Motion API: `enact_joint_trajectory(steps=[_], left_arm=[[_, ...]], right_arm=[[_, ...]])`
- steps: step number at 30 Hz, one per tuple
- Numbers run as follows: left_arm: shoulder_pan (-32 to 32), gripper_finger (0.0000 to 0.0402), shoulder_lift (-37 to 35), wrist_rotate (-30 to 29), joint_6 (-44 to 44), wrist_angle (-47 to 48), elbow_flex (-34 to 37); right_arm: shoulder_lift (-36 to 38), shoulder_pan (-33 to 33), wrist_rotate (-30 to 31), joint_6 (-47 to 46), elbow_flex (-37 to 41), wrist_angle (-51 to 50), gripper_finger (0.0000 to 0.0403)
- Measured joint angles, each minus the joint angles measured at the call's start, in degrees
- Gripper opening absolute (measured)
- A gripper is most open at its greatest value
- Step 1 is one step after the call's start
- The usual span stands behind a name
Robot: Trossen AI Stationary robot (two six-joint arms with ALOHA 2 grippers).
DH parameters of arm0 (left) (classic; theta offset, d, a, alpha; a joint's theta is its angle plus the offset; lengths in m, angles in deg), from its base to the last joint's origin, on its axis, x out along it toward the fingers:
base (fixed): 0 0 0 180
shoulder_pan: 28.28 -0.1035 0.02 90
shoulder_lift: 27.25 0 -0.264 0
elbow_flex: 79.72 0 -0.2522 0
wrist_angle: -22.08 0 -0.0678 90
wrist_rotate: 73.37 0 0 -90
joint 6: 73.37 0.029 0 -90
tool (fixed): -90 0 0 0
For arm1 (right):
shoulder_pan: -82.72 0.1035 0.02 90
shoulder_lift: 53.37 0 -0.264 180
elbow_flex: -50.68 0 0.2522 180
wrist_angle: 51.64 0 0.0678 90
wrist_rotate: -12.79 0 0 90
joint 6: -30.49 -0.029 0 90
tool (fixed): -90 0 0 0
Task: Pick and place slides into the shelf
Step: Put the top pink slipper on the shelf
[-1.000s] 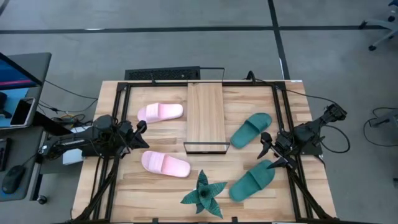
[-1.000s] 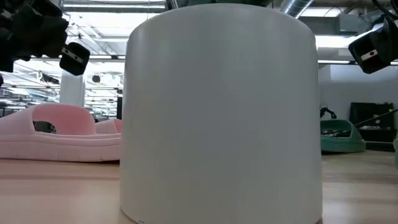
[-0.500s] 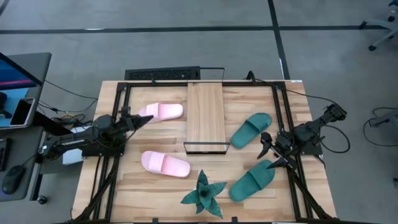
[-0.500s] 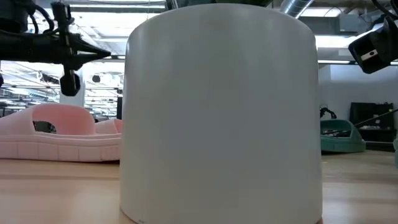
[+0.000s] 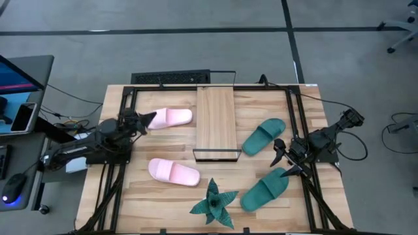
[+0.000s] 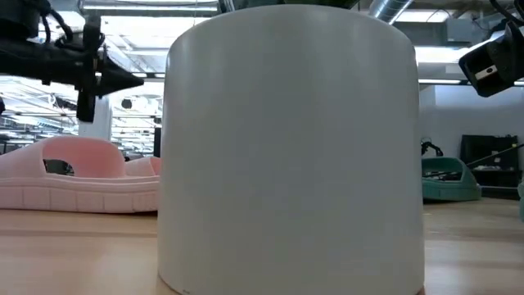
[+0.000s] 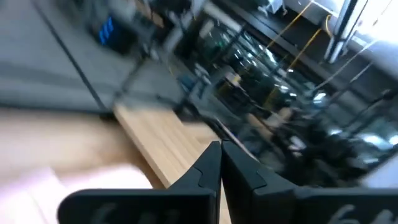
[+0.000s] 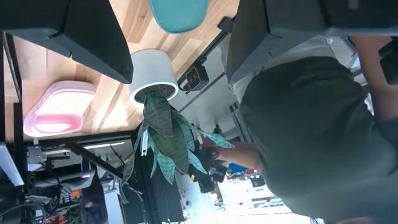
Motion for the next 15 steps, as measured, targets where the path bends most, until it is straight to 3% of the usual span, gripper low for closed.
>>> enact_joint_trajectory(steps=[4,7,11,15], left_arm=[[-1.89,0.0000,0.00,-5.31,17.56,1.17,-4.74],[-3.08,0.0000,0.77,-8.52,26.60,8.93,-10.23],[-3.78,0.0000,5.86,-9.58,31.62,21.99,-18.04],[-3.88,0.0000,14.04,-9.64,30.91,30.28,-23.92]], right_arm=[[0.02,0.00,0.01,0.00,0.01,0.00,0.0254],[0.02,0.00,0.01,0.00,0.01,0.00,0.0254],[0.00,0.00,0.00,0.02,0.00,0.00,0.0254],[0.01,0.00,0.01,0.00,0.00,0.00,0.0254]])
